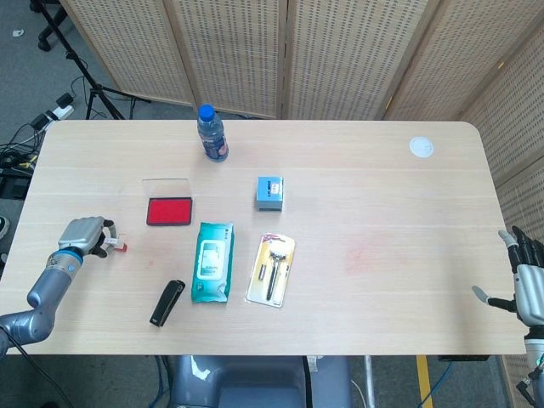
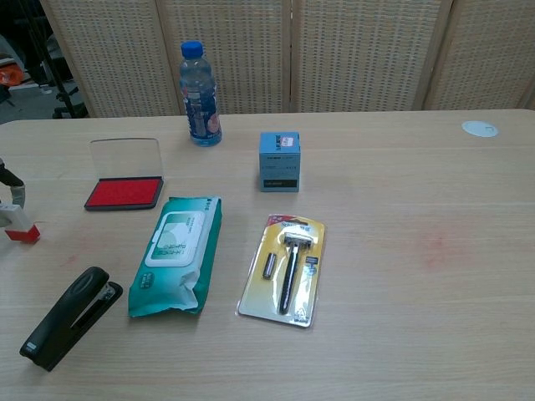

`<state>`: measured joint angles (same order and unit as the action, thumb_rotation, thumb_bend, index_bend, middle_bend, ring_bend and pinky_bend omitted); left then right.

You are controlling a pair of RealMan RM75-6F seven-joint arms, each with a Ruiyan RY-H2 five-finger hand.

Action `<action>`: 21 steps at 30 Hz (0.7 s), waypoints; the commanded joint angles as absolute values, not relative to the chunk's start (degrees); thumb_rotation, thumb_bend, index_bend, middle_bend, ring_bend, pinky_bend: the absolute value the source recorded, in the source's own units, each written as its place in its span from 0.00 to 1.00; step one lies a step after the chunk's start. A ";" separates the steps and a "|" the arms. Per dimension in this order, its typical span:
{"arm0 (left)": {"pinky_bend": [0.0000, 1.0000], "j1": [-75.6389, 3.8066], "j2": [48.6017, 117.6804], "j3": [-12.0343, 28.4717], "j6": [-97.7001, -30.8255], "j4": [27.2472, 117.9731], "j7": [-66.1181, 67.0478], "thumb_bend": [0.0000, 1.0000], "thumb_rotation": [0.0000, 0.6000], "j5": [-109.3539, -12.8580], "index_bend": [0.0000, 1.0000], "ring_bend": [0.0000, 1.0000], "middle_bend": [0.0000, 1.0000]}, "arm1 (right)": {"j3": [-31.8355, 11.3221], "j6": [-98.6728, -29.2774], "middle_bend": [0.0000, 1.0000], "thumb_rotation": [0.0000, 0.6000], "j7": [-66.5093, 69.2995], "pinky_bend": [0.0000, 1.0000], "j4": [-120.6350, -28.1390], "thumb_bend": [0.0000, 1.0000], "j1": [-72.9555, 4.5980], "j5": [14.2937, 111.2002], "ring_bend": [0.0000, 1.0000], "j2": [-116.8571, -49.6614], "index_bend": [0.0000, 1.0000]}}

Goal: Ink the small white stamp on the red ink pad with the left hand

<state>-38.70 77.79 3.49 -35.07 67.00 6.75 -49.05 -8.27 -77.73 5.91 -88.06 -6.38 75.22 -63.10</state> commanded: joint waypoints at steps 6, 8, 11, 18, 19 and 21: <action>0.96 -38.78 77.79 3.42 -34.61 67.36 7.04 0.33 1.00 -48.58 0.56 1.00 0.97 | -8.29 -77.87 0.00 1.00 6.41 0.00 -88.06 0.10 -6.23 75.23 0.00 -62.94 0.00; 0.96 -38.85 77.74 3.44 -34.49 67.43 7.17 0.30 1.00 -48.23 0.56 1.00 0.97 | -8.30 -77.91 0.00 1.00 6.48 0.00 -88.07 0.10 -6.18 75.21 0.00 -62.90 0.00; 0.96 -38.90 77.66 3.50 -34.55 67.50 7.34 0.27 1.00 -47.79 0.52 1.00 0.97 | -8.30 -77.94 0.00 1.00 6.66 0.00 -88.10 0.10 -6.14 75.22 0.00 -62.86 0.00; 0.96 -38.94 77.42 3.52 -34.75 67.71 7.69 0.27 1.00 -47.26 0.49 1.00 0.97 | -8.30 -78.05 0.00 1.00 6.62 0.00 -88.27 0.10 -6.02 75.15 0.00 -62.78 0.00; 0.96 -38.94 77.39 3.51 -34.79 67.74 7.75 0.27 1.00 -47.21 0.49 1.00 0.97 | -8.31 -78.07 0.00 1.00 6.60 0.00 -88.29 0.10 -6.01 75.12 0.00 -62.78 0.00; 0.96 -38.93 77.19 3.48 -34.89 67.95 7.86 0.27 1.00 -47.20 0.47 1.00 0.97 | -8.31 -78.09 0.00 1.00 6.56 0.00 -88.33 0.10 -6.00 75.12 0.00 -62.77 0.00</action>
<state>-38.93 77.22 3.49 -34.87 67.92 7.84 -47.20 -8.31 -78.09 6.56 -88.32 -6.00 75.12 -62.77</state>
